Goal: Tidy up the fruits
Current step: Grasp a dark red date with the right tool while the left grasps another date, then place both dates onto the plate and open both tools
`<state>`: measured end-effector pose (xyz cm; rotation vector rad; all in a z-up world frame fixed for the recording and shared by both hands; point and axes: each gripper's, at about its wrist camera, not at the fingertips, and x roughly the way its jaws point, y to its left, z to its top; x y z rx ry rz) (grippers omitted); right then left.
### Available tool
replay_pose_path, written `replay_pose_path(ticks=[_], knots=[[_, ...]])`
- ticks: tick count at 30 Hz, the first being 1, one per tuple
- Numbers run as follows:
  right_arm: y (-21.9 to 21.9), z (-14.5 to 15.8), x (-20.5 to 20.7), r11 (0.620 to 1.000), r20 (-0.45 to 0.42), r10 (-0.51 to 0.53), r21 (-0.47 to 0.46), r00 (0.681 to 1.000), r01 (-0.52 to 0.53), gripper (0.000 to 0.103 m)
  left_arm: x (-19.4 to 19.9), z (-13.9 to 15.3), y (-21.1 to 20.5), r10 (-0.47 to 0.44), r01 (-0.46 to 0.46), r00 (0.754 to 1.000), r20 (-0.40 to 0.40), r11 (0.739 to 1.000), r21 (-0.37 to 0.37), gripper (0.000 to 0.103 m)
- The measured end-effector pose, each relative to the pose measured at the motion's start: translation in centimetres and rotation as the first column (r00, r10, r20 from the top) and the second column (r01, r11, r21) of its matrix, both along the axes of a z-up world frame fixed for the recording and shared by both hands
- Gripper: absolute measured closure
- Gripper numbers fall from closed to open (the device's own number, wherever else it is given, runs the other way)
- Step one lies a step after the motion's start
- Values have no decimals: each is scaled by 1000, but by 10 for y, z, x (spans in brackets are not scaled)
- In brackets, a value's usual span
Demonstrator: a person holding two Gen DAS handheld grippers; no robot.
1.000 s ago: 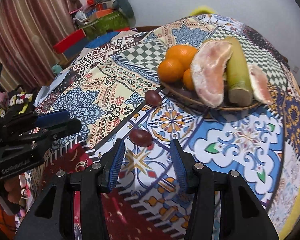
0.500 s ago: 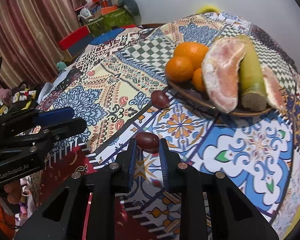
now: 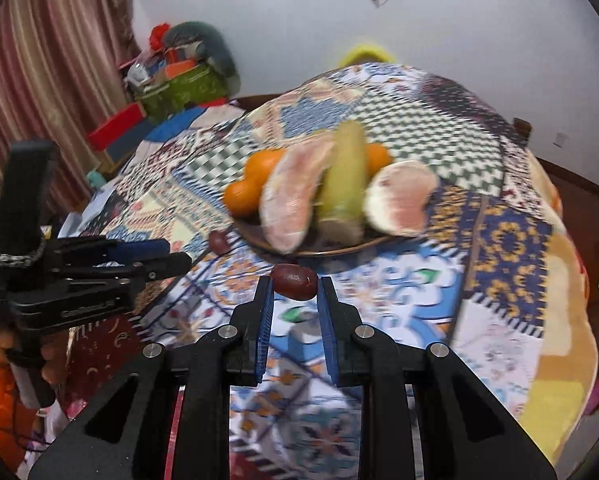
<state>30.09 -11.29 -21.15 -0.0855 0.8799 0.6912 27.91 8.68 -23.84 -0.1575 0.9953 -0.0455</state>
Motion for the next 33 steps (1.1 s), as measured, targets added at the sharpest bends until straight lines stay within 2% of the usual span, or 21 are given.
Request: replay_pose_path(ticks=[5,8,11,14,21,26,33], knots=[[-20,0,11,999,-2,-51,15,999,51,83,21,-9,-11,-27,27,1000,-17,999,44,68],[-22,-3,17,998,-7,-63,21,998,63,83,30,-15,-14,-29,31,999,-24,996,86,68],[-24,-4,20,998,2,-62,22,998,62,83,36,-21,-12,-21,24,999,-34,995,97,69],[-27,-3,22,998,10,-66,21,998,65,83,37,-24,-8,-11,13,999,-31,997,81,74],[-29,0,27,997,14,-72,38,997,72,83,29,-15,-6,-7,7,1000,0,996,86,75],[-24,6,28,997,31,-60,44,998,59,83,24,3,-10,-18,15,999,49,997,72,75],[-12,9,30,998,40,-37,49,998,35,83,35,11,-25,-48,44,996,76,997,61,75]])
